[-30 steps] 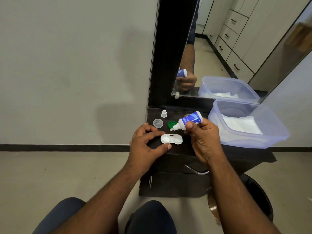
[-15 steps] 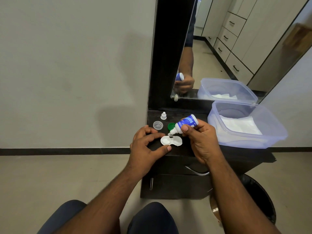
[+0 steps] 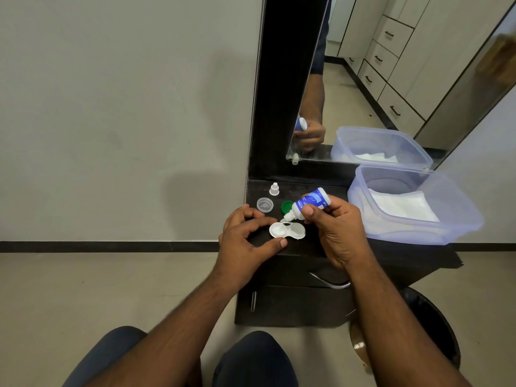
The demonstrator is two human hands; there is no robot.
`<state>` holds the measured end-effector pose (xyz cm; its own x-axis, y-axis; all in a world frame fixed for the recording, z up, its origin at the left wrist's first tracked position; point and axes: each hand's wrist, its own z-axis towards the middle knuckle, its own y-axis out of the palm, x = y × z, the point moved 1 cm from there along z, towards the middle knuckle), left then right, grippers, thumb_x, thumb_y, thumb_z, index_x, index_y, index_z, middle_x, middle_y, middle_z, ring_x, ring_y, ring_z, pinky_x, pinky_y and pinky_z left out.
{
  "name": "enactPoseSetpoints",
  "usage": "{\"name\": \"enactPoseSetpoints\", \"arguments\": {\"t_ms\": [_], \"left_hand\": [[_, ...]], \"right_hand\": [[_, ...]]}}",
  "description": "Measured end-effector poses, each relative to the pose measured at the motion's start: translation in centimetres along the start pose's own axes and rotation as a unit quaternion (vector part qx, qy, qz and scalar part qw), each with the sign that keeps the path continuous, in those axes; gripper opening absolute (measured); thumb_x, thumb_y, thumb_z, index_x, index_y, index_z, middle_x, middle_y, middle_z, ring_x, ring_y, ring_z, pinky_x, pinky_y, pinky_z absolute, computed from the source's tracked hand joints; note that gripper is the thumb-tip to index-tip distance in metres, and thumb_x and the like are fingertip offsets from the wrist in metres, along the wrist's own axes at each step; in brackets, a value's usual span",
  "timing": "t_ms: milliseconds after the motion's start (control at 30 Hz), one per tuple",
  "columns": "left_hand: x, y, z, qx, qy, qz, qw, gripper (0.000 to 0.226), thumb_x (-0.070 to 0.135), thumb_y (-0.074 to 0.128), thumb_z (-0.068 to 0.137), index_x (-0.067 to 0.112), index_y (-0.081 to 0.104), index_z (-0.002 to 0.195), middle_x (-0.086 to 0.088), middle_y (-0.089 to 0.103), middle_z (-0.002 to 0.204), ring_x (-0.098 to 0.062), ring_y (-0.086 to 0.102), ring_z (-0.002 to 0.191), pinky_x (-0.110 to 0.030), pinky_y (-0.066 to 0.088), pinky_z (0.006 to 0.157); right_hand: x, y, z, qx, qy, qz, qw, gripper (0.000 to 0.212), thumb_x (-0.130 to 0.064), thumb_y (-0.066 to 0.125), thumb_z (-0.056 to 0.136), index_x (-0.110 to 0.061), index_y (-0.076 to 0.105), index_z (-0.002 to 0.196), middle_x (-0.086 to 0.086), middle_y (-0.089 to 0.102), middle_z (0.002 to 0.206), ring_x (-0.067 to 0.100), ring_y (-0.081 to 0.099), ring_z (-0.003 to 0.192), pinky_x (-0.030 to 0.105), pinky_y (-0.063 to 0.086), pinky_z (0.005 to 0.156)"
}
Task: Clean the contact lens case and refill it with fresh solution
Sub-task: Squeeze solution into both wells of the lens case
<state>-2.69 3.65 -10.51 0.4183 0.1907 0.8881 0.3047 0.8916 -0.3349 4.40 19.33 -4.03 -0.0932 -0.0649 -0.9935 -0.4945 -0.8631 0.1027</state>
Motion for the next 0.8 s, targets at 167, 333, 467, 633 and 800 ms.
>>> {"name": "enactPoseSetpoints", "arguments": {"t_ms": [167, 333, 467, 633, 800], "left_hand": [[-0.06, -0.03, -0.03, -0.005, -0.001, 0.001, 1.0, 0.046, 0.057, 0.072, 0.065, 0.034, 0.073, 0.104, 0.018, 0.054, 0.105, -0.017, 0.048, 0.122, -0.048, 0.044, 0.098], [-0.06, -0.05, -0.08, -0.003, 0.001, 0.001, 1.0, 0.046, 0.057, 0.072, 0.065, 0.033, 0.073, 0.104, 0.018, 0.054, 0.105, -0.017, 0.048, 0.121, -0.048, 0.045, 0.097], [-0.24, 0.02, -0.07, -0.003, 0.0, 0.002, 1.0, 0.045, 0.058, 0.072, 0.065, 0.035, 0.073, 0.104, 0.018, 0.054, 0.105, -0.017, 0.048, 0.121, -0.049, 0.045, 0.096], [-0.39, 0.1, -0.01, -0.001, 0.002, 0.001, 1.0, 0.044, 0.057, 0.073, 0.065, 0.036, 0.072, 0.104, 0.02, 0.053, 0.105, -0.017, 0.049, 0.12, -0.05, 0.045, 0.096], [-0.54, 0.16, 0.11, 0.007, 0.009, -0.007, 1.0, 0.043, 0.055, 0.075, 0.065, 0.035, 0.073, 0.103, 0.016, 0.055, 0.103, -0.021, 0.051, 0.119, -0.051, 0.045, 0.095]], "right_hand": [[0.07, 0.05, 0.05, 0.001, -0.006, 0.004, 1.0, 0.027, -0.02, 0.074, 0.063, -0.014, 0.07, 0.088, 0.001, 0.075, 0.08, 0.015, 0.071, 0.079, 0.021, 0.054, 0.069], [0.23, -0.04, 0.15, 0.003, -0.003, -0.003, 1.0, 0.027, -0.022, 0.074, 0.063, -0.014, 0.07, 0.089, 0.001, 0.075, 0.081, 0.015, 0.071, 0.08, 0.022, 0.054, 0.069], [0.28, -0.08, 0.17, 0.007, -0.004, -0.008, 1.0, 0.03, -0.023, 0.075, 0.062, -0.012, 0.07, 0.09, 0.004, 0.075, 0.084, 0.018, 0.07, 0.082, 0.026, 0.053, 0.072], [0.28, -0.03, 0.14, 0.009, -0.002, -0.007, 1.0, 0.031, -0.023, 0.075, 0.062, -0.012, 0.07, 0.09, 0.003, 0.075, 0.083, 0.016, 0.07, 0.082, 0.025, 0.054, 0.072], [-0.1, 0.3, -0.03, 0.004, -0.012, 0.006, 1.0, 0.024, -0.018, 0.073, 0.063, -0.012, 0.069, 0.086, -0.001, 0.075, 0.076, 0.011, 0.07, 0.074, 0.019, 0.054, 0.067]]}}
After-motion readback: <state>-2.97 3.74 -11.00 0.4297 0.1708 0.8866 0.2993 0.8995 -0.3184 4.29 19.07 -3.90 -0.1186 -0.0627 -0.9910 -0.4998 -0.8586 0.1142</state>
